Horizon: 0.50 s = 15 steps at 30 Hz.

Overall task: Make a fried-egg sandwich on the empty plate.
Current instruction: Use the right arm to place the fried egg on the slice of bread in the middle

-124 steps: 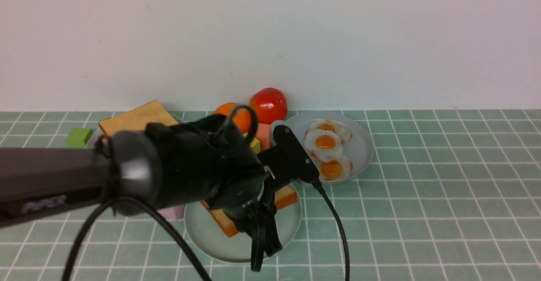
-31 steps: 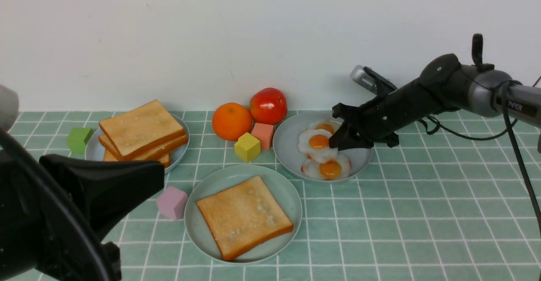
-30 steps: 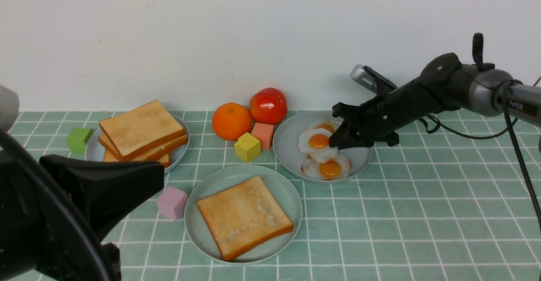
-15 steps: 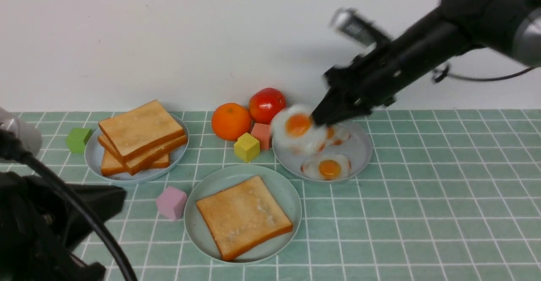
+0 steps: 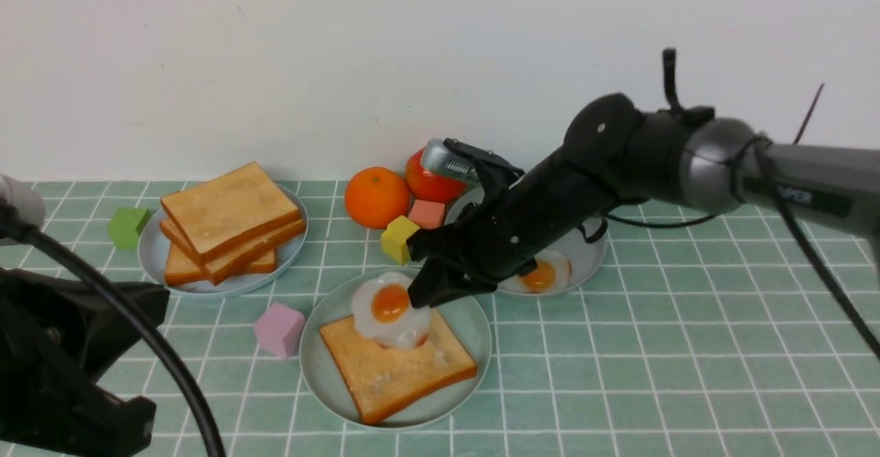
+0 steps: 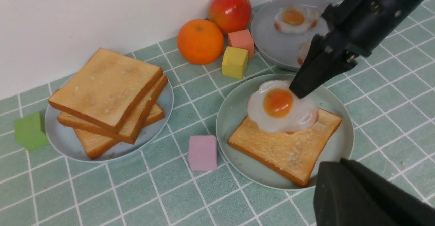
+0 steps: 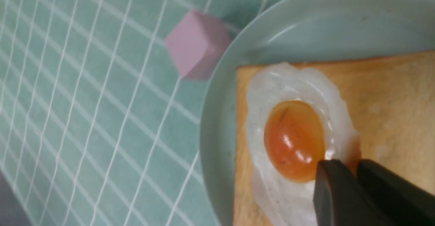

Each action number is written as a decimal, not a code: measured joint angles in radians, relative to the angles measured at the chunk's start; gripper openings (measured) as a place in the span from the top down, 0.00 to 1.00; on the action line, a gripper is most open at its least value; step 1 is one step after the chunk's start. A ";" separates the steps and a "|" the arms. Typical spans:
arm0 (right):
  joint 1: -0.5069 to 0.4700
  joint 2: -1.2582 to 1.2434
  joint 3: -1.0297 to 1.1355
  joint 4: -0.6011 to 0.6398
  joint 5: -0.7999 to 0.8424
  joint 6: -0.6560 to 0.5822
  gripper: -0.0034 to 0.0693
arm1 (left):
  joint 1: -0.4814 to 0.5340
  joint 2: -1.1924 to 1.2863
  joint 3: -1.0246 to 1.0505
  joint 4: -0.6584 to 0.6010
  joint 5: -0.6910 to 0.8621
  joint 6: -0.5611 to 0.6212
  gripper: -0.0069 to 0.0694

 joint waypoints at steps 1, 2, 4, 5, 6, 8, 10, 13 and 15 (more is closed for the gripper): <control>0.000 0.010 0.000 0.003 -0.001 0.007 0.86 | 0.000 0.000 0.000 0.000 0.000 -0.001 0.93; 0.000 0.021 0.000 0.005 -0.002 0.014 0.85 | 0.000 0.000 0.000 0.000 0.000 -0.001 0.93; 0.000 0.030 0.000 0.006 -0.002 0.021 0.84 | 0.000 0.000 0.000 0.000 0.000 -0.001 0.93; 0.000 0.042 0.000 0.006 -0.003 0.023 0.80 | 0.000 0.000 0.000 0.000 0.000 -0.001 0.93; 0.000 0.049 0.001 -0.001 -0.008 0.024 0.75 | 0.000 0.000 0.000 0.000 0.000 -0.002 0.93; 0.000 0.052 0.000 -0.019 -0.018 0.025 0.64 | 0.000 0.000 0.000 0.000 0.000 -0.007 0.93; -0.004 0.052 0.000 -0.034 -0.022 0.025 0.54 | 0.000 0.000 0.000 0.000 0.000 -0.010 0.92; -0.020 0.027 0.000 -0.060 -0.001 0.025 0.35 | 0.000 0.002 0.000 -0.009 0.015 -0.029 0.91; -0.037 -0.014 0.000 -0.092 0.034 0.025 0.31 | 0.000 0.014 0.000 -0.016 0.028 -0.052 0.91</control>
